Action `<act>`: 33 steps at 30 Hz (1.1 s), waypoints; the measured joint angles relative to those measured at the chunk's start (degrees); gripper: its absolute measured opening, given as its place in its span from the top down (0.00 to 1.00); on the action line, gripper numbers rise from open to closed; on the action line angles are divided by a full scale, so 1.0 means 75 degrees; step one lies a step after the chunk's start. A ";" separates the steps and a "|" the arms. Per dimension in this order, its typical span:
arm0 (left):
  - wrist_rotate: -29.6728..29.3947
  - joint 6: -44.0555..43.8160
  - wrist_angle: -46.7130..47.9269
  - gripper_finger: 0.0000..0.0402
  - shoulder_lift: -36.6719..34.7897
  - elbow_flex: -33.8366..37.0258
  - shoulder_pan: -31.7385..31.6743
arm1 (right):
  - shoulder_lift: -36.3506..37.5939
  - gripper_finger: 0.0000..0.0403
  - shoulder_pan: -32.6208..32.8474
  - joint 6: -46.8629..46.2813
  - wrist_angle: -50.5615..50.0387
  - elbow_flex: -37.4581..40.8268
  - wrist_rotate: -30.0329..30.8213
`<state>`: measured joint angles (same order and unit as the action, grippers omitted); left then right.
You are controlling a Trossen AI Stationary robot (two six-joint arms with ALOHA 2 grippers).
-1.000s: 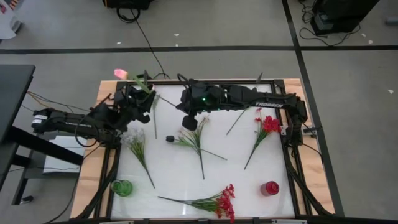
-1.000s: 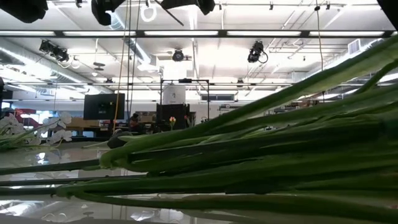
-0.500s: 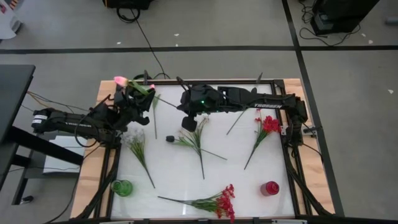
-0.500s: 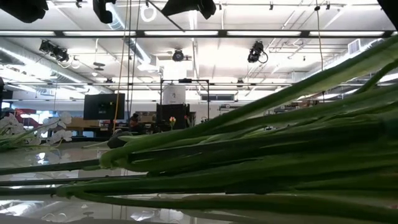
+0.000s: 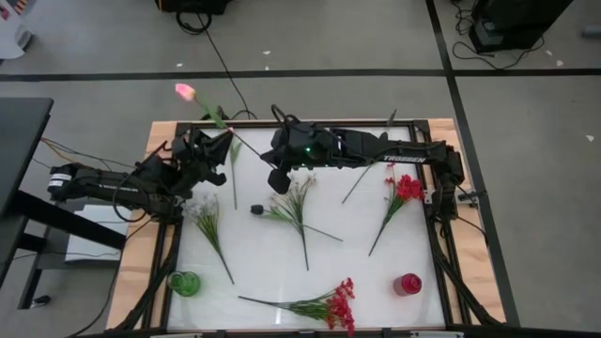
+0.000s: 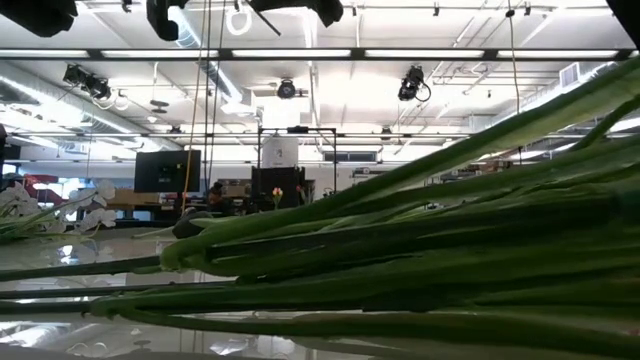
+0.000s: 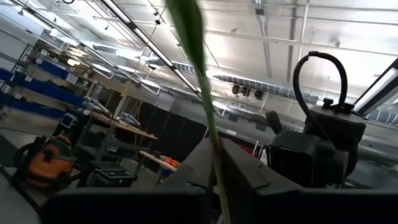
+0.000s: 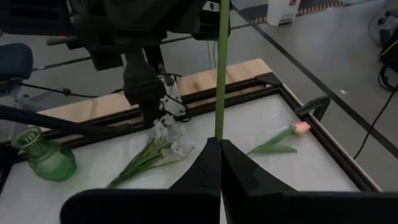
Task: Sort flowers into vase by color
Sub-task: Put the right pink flower into the green vase
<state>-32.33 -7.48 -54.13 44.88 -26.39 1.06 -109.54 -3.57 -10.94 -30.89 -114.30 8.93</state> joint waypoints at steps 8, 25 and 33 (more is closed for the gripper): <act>0.0002 0.0232 -0.0040 0.90 0.0000 0.0000 0.0002 | 0.0000 0.99 -0.0006 0.0013 -0.0082 0.0000 0.0000; 0.0004 0.0013 -0.0003 0.91 0.0000 0.0000 0.0001 | 0.0000 0.99 0.0008 0.0315 -0.0193 0.0000 0.0041; 0.0033 -0.0185 0.0057 0.98 0.0000 0.0000 0.0003 | 0.0003 0.99 0.0099 0.0632 -0.0327 -0.0003 0.0064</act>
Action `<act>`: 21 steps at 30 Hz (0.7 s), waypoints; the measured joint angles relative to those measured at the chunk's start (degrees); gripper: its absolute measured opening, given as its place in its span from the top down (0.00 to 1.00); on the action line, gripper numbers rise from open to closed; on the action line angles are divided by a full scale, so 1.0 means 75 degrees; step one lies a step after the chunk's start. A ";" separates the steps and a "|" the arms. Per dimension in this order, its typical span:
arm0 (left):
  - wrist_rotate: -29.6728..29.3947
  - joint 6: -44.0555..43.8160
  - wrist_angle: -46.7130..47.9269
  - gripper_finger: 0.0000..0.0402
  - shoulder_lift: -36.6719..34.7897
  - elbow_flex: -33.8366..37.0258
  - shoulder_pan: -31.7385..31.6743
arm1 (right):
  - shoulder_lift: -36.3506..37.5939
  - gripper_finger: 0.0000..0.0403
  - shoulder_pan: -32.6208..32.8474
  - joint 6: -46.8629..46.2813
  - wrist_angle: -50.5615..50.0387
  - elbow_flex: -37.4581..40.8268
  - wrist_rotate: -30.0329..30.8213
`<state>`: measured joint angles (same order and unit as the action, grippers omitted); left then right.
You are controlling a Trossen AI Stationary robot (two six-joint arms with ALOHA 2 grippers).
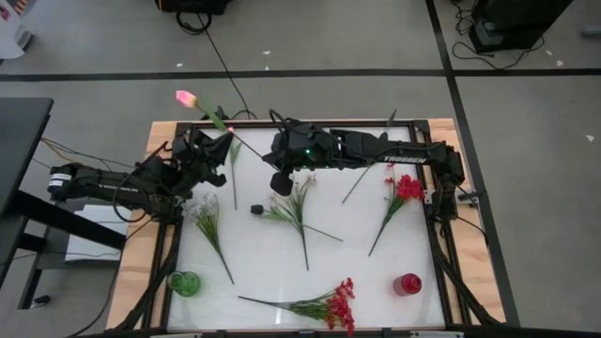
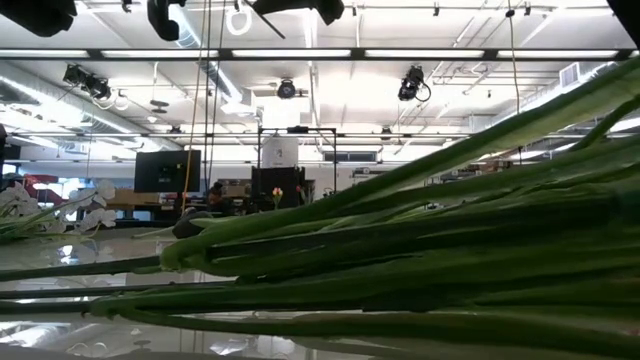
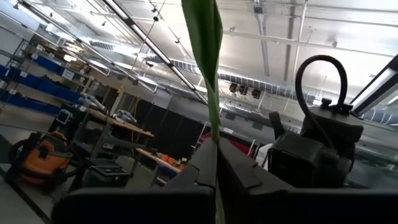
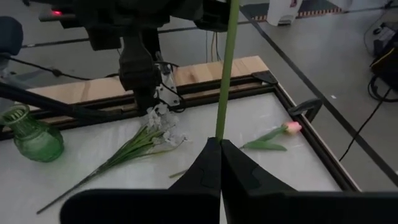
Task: Sort flowers into vase by color
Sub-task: Put the right pink flower into the green vase
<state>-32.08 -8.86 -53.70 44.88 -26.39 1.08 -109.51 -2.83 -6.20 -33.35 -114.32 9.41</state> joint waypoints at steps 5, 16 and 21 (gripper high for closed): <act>-0.0017 -0.0073 0.0235 0.99 0.0000 0.0000 0.0000 | 0.0000 0.97 -0.0003 -0.0151 -0.0122 0.0000 0.0088; -0.0395 0.1276 0.4111 1.00 -0.0070 -0.1634 0.0720 | 0.1104 0.71 -0.0549 -0.0758 -0.1683 0.0000 0.0848; -0.0427 0.1275 0.6053 1.00 -0.0031 -0.2683 0.0826 | 0.1882 0.69 -0.0819 -0.0810 -0.2435 0.0000 0.1046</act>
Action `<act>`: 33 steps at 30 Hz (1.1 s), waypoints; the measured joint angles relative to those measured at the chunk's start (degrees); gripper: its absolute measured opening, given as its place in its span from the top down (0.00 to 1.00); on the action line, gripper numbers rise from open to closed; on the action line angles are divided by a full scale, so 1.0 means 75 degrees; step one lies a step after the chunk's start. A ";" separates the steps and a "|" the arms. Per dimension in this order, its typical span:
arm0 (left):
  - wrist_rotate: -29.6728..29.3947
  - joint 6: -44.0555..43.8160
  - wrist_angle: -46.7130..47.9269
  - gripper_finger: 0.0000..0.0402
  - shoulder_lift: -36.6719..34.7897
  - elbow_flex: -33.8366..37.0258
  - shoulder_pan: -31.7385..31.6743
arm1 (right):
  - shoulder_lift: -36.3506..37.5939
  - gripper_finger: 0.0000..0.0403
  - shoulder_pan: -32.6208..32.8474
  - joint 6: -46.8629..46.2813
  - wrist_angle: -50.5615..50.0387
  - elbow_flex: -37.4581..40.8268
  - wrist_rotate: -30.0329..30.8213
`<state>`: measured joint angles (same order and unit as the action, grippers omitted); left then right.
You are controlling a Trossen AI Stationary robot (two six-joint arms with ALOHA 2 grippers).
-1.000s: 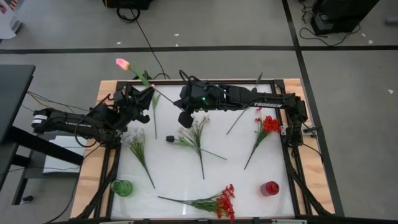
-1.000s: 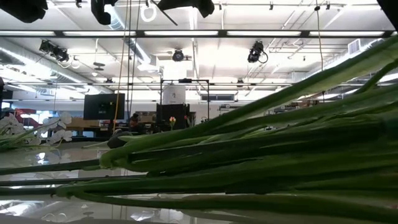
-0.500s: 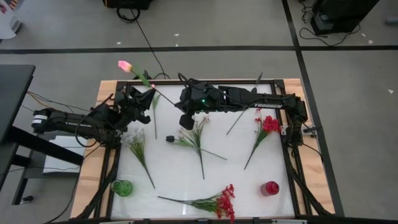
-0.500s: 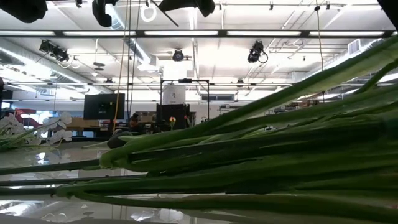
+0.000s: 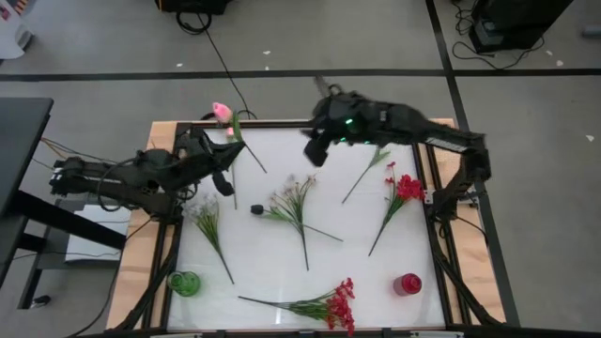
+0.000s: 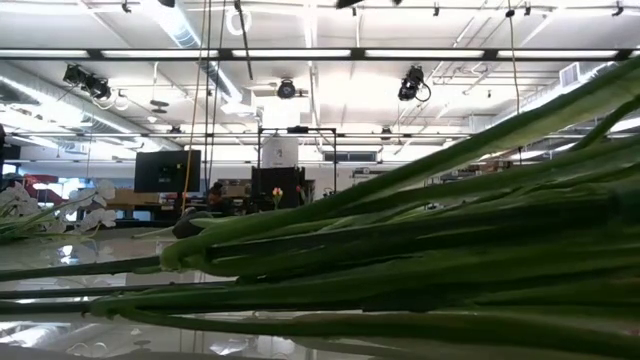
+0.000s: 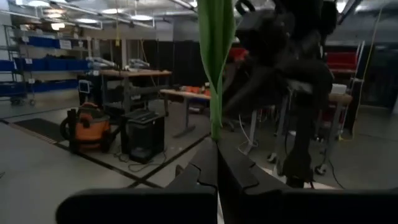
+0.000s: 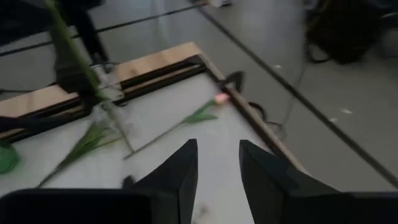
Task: Sort flowers into vase by color
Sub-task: Put the right pink flower into the green vase
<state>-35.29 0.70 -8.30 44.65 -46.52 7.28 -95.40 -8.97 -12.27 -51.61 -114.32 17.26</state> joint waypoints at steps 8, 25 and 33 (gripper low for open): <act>-0.0169 -0.0524 0.0553 1.00 -0.0116 -0.0073 0.0010 | 0.2381 0.70 -0.0128 -0.0344 0.0425 0.2464 0.0895; 0.0068 -0.0545 0.1019 1.00 0.0373 0.0177 -0.0221 | 0.7150 0.84 0.0108 0.0480 0.3995 0.8080 -0.2928; 0.0085 -0.0772 0.1012 1.00 0.0398 0.0174 -0.0401 | 0.7537 0.85 0.0108 0.0545 0.4152 0.8346 -0.3049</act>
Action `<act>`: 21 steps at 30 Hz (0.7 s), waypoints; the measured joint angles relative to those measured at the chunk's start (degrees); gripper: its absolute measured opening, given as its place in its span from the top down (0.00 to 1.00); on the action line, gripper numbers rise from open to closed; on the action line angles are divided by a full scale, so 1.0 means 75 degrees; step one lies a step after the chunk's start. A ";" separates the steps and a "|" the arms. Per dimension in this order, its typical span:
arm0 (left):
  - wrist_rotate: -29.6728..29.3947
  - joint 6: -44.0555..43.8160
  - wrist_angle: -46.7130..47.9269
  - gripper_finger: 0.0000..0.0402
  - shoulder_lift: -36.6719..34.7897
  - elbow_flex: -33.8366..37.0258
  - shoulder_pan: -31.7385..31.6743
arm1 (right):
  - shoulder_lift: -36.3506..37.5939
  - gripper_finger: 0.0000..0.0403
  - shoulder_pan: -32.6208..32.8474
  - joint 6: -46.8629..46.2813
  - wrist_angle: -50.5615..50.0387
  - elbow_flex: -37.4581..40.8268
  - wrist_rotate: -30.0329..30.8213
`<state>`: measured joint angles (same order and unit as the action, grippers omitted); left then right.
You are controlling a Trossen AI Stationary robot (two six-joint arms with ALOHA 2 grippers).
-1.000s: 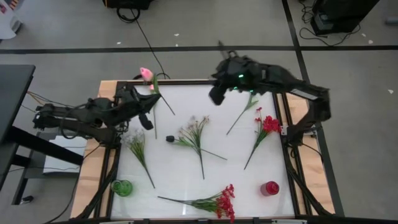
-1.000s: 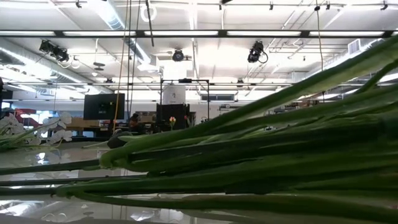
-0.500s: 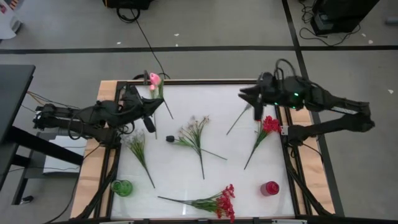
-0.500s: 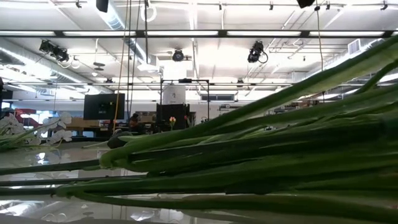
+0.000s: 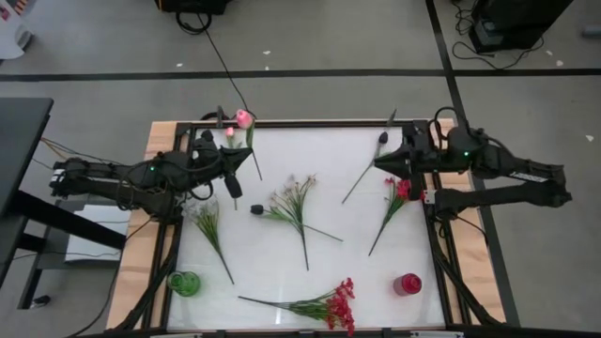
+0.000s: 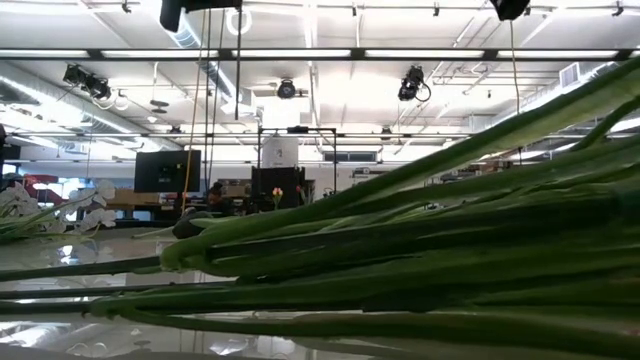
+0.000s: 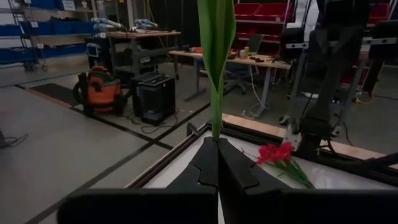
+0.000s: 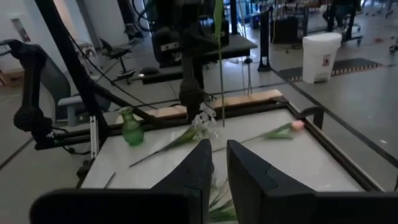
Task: Sort flowers into vase by color
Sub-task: Put the right pink flower into the green vase
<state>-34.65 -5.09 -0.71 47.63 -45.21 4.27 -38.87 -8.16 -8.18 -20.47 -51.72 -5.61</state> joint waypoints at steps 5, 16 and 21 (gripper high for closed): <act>0.0428 -0.0106 0.0079 1.00 -0.0008 -0.0060 0.0067 | -0.0031 0.85 0.0000 0.0030 0.0553 0.0000 0.0000; -0.1096 -0.1807 0.4123 1.00 0.0113 -0.2264 0.2403 | -0.0064 0.85 0.0000 -0.0347 0.0781 0.0000 -0.0003; -0.0804 -0.1388 0.4604 1.00 0.0084 -0.2425 0.3817 | -0.0064 0.85 0.0000 -0.0347 0.0778 0.0000 -0.0003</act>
<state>-40.68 -15.51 33.82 48.26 -63.40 32.90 -39.35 -8.16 -10.79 -14.63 -51.72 -5.63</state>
